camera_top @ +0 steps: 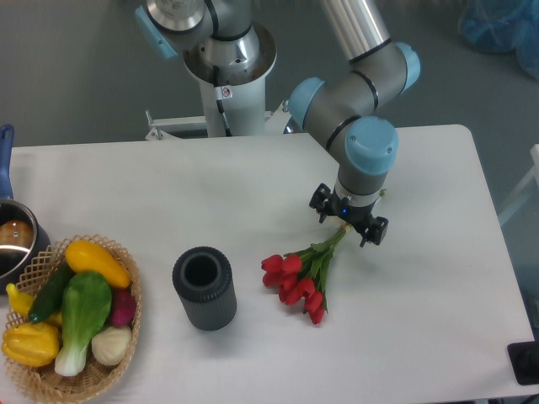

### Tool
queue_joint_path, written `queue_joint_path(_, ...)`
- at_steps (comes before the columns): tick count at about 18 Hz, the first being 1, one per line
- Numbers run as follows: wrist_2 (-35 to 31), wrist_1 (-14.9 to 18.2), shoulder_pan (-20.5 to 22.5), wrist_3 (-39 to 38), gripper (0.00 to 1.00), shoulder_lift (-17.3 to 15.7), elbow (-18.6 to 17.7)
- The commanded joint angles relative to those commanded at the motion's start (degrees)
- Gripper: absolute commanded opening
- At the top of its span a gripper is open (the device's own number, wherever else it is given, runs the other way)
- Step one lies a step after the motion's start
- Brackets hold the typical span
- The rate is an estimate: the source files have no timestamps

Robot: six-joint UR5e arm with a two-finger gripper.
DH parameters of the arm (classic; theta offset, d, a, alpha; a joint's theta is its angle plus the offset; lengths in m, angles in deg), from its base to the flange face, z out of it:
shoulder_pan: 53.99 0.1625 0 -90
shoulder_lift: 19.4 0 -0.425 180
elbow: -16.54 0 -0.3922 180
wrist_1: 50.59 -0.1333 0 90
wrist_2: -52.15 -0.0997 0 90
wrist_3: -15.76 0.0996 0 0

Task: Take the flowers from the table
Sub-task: 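Lower the gripper onto the tulip stems and close it, then lift the gripped tulip bunch up off the table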

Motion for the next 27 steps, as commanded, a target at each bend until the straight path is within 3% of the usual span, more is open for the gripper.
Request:
queue_joint_path(10,0.4,-0.1,-1.0,1.7,0.99,1.1,-0.2)
queue_joint_path(15,0.6,0.1,-0.9,1.8,0.68,1.1,-0.2)
queue_joint_path(17,0.5,0.2,-0.9,1.8,0.62,1.1,-0.2)
queue_joint_path(20,0.4,0.4,-0.9,1.8,0.33,1.0,-0.1)
queue_joint_path(27,0.0,0.5,-1.0,1.4,0.2,1.1,0.5)
